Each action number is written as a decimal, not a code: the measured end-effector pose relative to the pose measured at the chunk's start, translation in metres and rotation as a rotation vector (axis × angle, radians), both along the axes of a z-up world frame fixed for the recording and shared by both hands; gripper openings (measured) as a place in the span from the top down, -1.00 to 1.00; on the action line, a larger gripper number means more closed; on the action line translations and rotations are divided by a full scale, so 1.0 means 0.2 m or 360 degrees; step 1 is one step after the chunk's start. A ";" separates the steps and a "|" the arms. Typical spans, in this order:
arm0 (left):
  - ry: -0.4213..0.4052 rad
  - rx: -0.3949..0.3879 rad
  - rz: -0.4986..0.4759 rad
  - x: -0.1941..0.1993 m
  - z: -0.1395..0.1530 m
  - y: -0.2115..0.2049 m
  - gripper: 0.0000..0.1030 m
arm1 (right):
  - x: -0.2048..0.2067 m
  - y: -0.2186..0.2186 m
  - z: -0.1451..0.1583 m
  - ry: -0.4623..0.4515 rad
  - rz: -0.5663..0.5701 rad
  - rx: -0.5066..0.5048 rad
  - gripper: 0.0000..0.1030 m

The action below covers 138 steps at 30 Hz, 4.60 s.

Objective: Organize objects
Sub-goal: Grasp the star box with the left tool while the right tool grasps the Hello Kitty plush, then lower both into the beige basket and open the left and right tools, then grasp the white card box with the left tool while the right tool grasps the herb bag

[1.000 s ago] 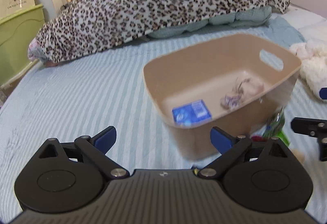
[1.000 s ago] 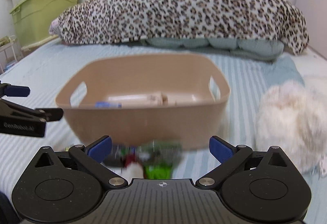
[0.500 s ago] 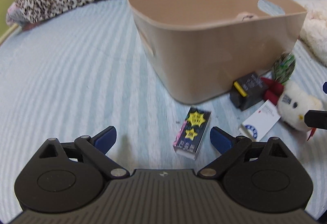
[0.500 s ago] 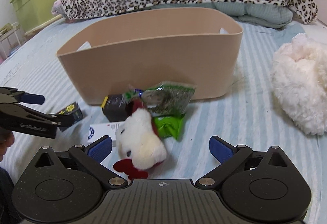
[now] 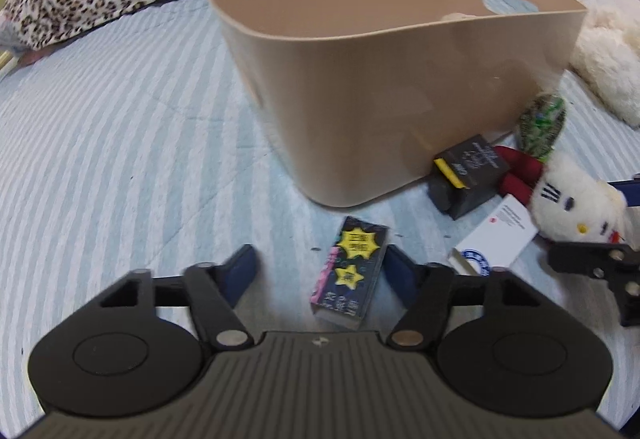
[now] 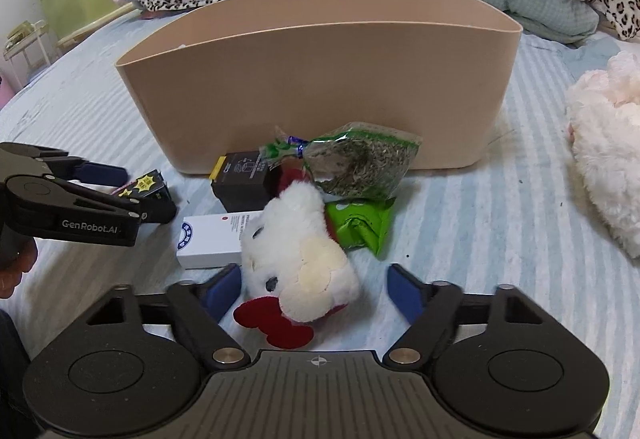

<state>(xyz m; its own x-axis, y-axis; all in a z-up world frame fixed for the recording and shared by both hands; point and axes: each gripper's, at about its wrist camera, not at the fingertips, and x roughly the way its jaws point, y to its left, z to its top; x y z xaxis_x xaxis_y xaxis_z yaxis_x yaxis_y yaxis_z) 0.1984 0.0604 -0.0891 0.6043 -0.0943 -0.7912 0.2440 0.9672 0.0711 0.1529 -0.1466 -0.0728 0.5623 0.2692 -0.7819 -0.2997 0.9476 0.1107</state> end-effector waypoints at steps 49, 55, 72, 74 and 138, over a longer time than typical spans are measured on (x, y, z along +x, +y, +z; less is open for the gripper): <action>-0.0490 -0.0244 0.0003 -0.31 0.58 -0.15 0.51 | -0.12 -0.33 0.49 -0.0432 -0.0136 0.0362 0.24; -0.0493 -0.0301 0.0069 -0.23 0.62 -0.14 0.51 | -0.02 -0.35 0.52 -0.0503 -0.0199 0.0426 0.24; -0.0416 -0.0196 0.0185 0.19 0.55 -0.29 0.51 | 0.38 -0.20 0.48 -0.0492 -0.0173 0.0223 0.23; -0.0357 -0.0177 0.0217 0.24 0.51 -0.30 0.51 | 0.42 -0.18 0.45 -0.0452 -0.0163 0.0187 0.23; 0.0049 -0.0094 0.0240 -0.07 -0.02 -0.39 -0.81 | 0.13 -0.29 -0.11 -0.0043 -0.0185 -0.0096 -0.91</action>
